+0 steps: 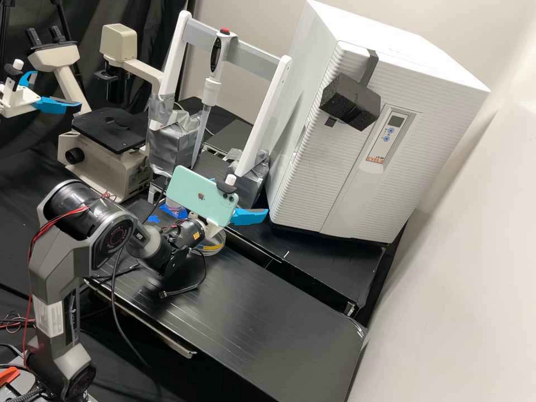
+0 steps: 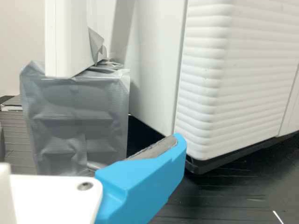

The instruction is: Open the lid

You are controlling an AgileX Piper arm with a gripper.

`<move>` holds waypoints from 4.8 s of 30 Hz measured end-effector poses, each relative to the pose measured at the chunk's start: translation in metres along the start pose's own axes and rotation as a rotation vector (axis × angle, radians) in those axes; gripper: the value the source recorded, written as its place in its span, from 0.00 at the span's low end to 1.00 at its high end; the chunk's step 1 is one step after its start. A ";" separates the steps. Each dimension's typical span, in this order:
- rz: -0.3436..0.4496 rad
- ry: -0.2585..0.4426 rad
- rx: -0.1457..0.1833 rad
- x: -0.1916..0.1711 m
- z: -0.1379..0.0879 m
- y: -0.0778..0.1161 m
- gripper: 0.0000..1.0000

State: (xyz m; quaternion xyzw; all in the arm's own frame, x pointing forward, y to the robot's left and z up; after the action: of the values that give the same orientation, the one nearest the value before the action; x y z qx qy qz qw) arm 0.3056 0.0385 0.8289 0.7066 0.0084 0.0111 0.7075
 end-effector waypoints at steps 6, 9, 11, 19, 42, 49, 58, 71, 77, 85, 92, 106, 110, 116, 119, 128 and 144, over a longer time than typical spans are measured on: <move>0.000 0.000 0.000 0.000 0.000 0.000 1.00; 0.003 -0.002 -0.002 -0.003 0.002 0.001 1.00; -0.005 -0.005 -0.006 -0.011 0.004 0.002 1.00; 0.069 0.099 0.029 -0.066 0.006 0.020 1.00; -0.007 0.126 0.000 -0.141 0.022 0.000 1.00; -0.065 0.112 -0.005 -0.136 0.025 -0.009 1.00; -0.055 0.083 -0.011 -0.136 0.030 -0.008 1.00; -0.052 0.080 -0.010 -0.136 0.031 -0.007 0.00; -0.044 0.073 -0.004 -0.135 0.031 -0.007 0.00; -0.053 0.082 -0.003 -0.135 0.030 -0.008 0.00; -0.049 0.064 0.013 -0.134 0.032 -0.009 0.00; -0.048 0.060 0.025 -0.132 0.034 -0.010 0.00; -0.046 0.062 0.024 -0.132 0.033 -0.010 0.00; -0.030 0.088 0.010 -0.136 0.028 -0.005 0.00; -0.015 0.117 0.016 -0.141 0.023 0.000 0.00; 0.050 0.101 0.068 -0.151 0.027 0.016 0.00; 0.155 -0.115 0.171 -0.151 0.073 0.046 0.00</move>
State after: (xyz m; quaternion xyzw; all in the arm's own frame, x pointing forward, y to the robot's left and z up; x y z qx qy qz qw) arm 0.1569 -0.0384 0.8747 0.7623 -0.0858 0.0245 0.6411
